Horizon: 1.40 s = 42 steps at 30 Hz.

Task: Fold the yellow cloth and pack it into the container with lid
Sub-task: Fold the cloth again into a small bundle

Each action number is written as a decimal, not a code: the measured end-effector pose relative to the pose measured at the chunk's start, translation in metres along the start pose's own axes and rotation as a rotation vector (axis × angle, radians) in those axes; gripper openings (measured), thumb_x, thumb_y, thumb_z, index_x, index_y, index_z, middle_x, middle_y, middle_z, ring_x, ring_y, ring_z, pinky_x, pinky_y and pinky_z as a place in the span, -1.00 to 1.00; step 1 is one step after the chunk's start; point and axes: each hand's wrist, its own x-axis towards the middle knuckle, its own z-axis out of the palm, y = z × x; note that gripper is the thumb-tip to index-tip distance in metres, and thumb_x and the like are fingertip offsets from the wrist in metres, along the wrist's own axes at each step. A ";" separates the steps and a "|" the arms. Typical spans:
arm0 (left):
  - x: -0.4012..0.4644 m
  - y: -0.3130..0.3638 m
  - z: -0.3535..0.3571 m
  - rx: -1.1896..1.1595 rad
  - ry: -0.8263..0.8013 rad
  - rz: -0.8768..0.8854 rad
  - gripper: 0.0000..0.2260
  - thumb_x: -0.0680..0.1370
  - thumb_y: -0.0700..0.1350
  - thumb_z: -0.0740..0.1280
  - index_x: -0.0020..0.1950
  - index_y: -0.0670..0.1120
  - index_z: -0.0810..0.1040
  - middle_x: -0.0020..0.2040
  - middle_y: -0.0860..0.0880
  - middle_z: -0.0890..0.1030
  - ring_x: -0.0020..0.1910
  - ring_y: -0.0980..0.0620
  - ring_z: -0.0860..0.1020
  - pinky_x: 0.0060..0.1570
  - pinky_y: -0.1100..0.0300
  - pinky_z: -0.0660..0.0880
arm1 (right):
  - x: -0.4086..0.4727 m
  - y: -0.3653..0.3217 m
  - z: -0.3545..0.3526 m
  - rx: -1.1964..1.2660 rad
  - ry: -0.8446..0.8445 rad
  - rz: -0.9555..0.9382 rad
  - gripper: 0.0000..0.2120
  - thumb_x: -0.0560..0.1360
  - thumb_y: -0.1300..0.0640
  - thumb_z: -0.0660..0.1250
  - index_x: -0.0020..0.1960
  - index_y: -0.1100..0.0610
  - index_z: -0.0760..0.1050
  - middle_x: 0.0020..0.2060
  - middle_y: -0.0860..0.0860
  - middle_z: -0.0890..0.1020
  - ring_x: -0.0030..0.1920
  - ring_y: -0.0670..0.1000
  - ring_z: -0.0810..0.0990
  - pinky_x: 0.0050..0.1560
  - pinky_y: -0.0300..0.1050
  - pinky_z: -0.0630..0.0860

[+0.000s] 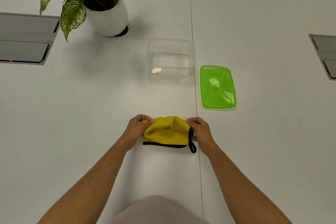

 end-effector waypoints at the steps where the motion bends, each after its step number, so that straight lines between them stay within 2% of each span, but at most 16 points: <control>1: 0.000 0.000 0.001 -0.001 -0.008 -0.007 -0.83 0.47 -0.11 0.45 0.02 -0.07 0.57 0.09 -0.12 0.58 0.06 -0.12 0.55 -0.11 0.05 0.55 | 0.000 0.002 0.000 -0.019 -0.012 -0.027 -0.86 0.44 0.24 0.40 -0.09 0.02 0.56 -0.08 0.04 0.60 -0.09 0.04 0.57 -0.26 -0.07 0.56; 5: -0.003 0.000 0.000 0.036 0.050 0.047 -0.74 0.47 -0.25 0.43 0.10 -0.04 0.51 0.17 -0.07 0.49 0.15 -0.06 0.48 -0.01 0.10 0.51 | -0.002 0.002 -0.004 -0.096 -0.007 -0.155 -0.62 0.36 0.42 0.43 -0.02 -0.02 0.53 -0.02 0.02 0.58 -0.05 0.00 0.58 -0.10 -0.15 0.57; 9: -0.004 -0.003 0.000 0.111 0.099 0.134 -0.80 0.53 -0.29 0.32 0.06 -0.01 0.52 0.14 -0.02 0.50 0.05 -0.02 0.51 -0.15 0.18 0.52 | -0.001 0.005 -0.003 -0.234 0.050 -0.245 -0.70 0.42 0.38 0.40 0.04 0.04 0.54 0.05 0.06 0.59 0.07 0.06 0.59 0.05 -0.03 0.58; 12: -0.003 -0.010 0.007 0.245 0.125 0.193 -0.78 0.57 -0.32 0.21 0.03 -0.03 0.53 0.15 -0.04 0.49 0.05 -0.10 0.51 -0.05 0.05 0.49 | -0.003 0.011 0.003 -0.426 0.100 -0.416 -0.73 0.42 0.41 0.36 0.06 0.17 0.55 0.09 0.09 0.53 0.12 0.06 0.52 0.23 0.03 0.49; 15: -0.006 -0.020 0.015 0.418 0.201 0.384 -0.69 0.52 -0.43 0.16 -0.03 -0.05 0.52 0.11 -0.04 0.47 0.13 -0.01 0.45 0.11 0.32 0.35 | -0.003 0.016 0.006 -0.552 0.122 -0.533 -0.79 0.47 0.41 0.31 0.08 0.27 0.55 0.14 0.20 0.46 0.19 0.12 0.47 0.26 -0.01 0.42; 18: -0.005 -0.030 0.015 0.651 0.165 0.504 -0.62 0.40 -0.52 0.16 -0.04 -0.09 0.53 0.14 -0.02 0.40 0.12 0.04 0.40 0.06 0.55 0.29 | -0.003 0.023 0.008 -0.613 0.163 -0.574 -0.82 0.53 0.38 0.24 0.09 0.28 0.54 0.19 0.20 0.42 0.18 0.10 0.46 0.16 -0.32 0.33; 21: -0.007 -0.030 0.014 0.822 0.085 0.494 -0.76 0.45 -0.17 0.29 0.05 0.10 0.49 0.14 0.05 0.40 0.01 0.02 0.42 -0.19 0.32 0.42 | -0.004 0.023 0.012 -0.660 0.120 -0.505 -0.65 0.48 0.47 0.17 0.20 0.23 0.48 0.24 0.08 0.38 0.20 0.10 0.45 0.08 -0.50 0.30; 24: -0.010 -0.025 0.019 0.954 0.090 0.438 -0.86 0.48 0.17 0.19 0.03 0.31 0.38 0.08 0.11 0.45 0.06 0.00 0.47 -0.08 0.07 0.46 | -0.002 0.023 0.012 -0.930 0.064 -0.508 -0.45 0.37 0.45 0.19 0.32 0.14 0.41 0.35 0.10 0.34 0.30 0.13 0.35 0.24 -0.19 0.34; 26: -0.017 -0.024 0.023 0.895 0.165 0.416 -0.79 0.51 0.03 0.24 0.14 0.17 0.41 0.16 0.01 0.50 0.09 -0.08 0.49 -0.03 0.03 0.47 | -0.003 0.022 0.012 -1.104 0.096 -0.528 -0.41 0.32 0.43 0.22 0.33 0.12 0.41 0.38 0.15 0.35 0.30 0.17 0.34 0.24 -0.03 0.37; 27: -0.017 -0.028 0.025 1.012 0.200 0.500 -0.73 0.47 -0.12 0.32 0.16 0.02 0.46 0.22 -0.10 0.51 0.09 -0.17 0.49 -0.02 -0.02 0.47 | -0.005 0.021 0.014 -1.151 0.118 -0.536 -0.41 0.32 0.42 0.24 0.32 0.12 0.42 0.37 0.17 0.37 0.30 0.19 0.36 0.23 0.02 0.37; 29: -0.018 -0.030 0.028 1.167 0.267 0.635 -0.70 0.35 -0.31 0.40 0.07 -0.15 0.54 0.23 -0.22 0.54 0.12 -0.31 0.50 0.05 -0.12 0.46 | -0.008 0.019 0.020 -1.214 0.178 -0.599 -0.44 0.29 0.41 0.28 0.29 0.17 0.45 0.34 0.21 0.43 0.31 0.26 0.40 0.25 0.10 0.38; 31: -0.018 -0.023 0.029 1.172 0.276 0.677 -0.73 0.33 -0.34 0.41 0.01 -0.20 0.57 0.20 -0.24 0.58 0.20 -0.34 0.49 0.17 -0.20 0.41 | -0.010 0.018 0.024 -1.225 0.217 -0.694 -0.47 0.26 0.40 0.32 0.24 0.21 0.50 0.30 0.24 0.49 0.34 0.28 0.41 0.29 0.18 0.38; 34: -0.016 -0.016 0.035 1.042 0.110 0.787 -0.69 0.43 -0.27 0.35 0.16 -0.30 0.55 0.24 -0.30 0.55 0.25 -0.34 0.49 0.30 -0.18 0.32 | -0.010 0.020 0.032 -1.142 0.090 -0.785 -0.50 0.36 0.39 0.27 0.31 0.27 0.44 0.35 0.25 0.45 0.41 0.24 0.35 0.44 0.19 0.21; 36: -0.014 -0.015 0.038 0.990 -0.033 0.732 -0.64 0.57 -0.18 0.22 0.35 -0.27 0.42 0.39 -0.26 0.43 0.41 -0.28 0.35 0.42 -0.06 0.11 | -0.007 0.024 0.036 -1.131 -0.032 -0.799 -0.54 0.50 0.29 0.19 0.40 0.26 0.35 0.41 0.21 0.39 0.45 0.18 0.30 0.50 0.15 0.11; 39: -0.008 -0.027 0.035 1.147 -0.097 0.715 -0.50 0.65 0.10 0.01 0.50 -0.15 0.24 0.54 -0.10 0.22 0.55 -0.09 0.08 0.50 0.04 -0.13 | -0.001 0.032 0.030 -1.280 -0.109 -0.788 -0.50 0.63 -0.04 0.03 0.51 0.16 0.17 0.49 0.08 0.28 0.52 0.04 0.15 0.54 0.05 -0.04; 42: -0.005 -0.042 0.023 1.420 -0.096 0.777 -0.38 0.61 0.26 -0.08 0.56 -0.07 0.09 0.57 -0.05 0.07 0.56 -0.08 -0.02 0.52 -0.06 -0.11 | 0.005 0.042 0.013 -1.414 -0.124 -0.762 -0.37 0.58 -0.27 -0.11 0.56 0.01 -0.03 0.56 -0.05 0.08 0.55 -0.04 -0.07 0.52 0.18 -0.14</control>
